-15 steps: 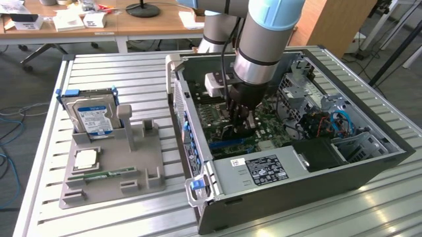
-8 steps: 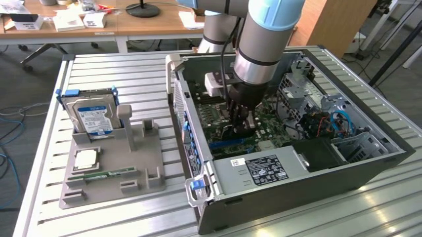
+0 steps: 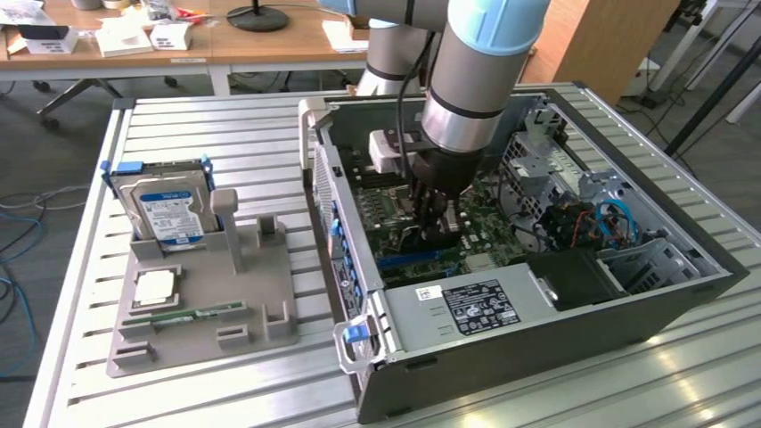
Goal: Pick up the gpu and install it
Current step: 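Insert the gpu into the slot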
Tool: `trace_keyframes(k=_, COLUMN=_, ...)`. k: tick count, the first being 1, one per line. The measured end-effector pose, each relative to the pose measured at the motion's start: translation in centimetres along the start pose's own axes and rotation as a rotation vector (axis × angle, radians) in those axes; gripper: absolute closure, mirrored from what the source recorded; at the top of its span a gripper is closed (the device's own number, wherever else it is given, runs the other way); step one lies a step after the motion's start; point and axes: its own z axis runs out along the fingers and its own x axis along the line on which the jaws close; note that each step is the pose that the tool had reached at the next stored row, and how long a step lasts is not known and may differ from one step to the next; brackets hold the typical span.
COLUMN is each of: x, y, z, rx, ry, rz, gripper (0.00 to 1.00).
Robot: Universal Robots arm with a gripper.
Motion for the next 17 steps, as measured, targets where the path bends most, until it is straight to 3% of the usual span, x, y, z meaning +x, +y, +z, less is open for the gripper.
trace_keyframes(k=17, x=0.0, y=0.01, z=0.11, rx=0.0002, ry=-0.0001, rz=0.006, gripper=0.74)
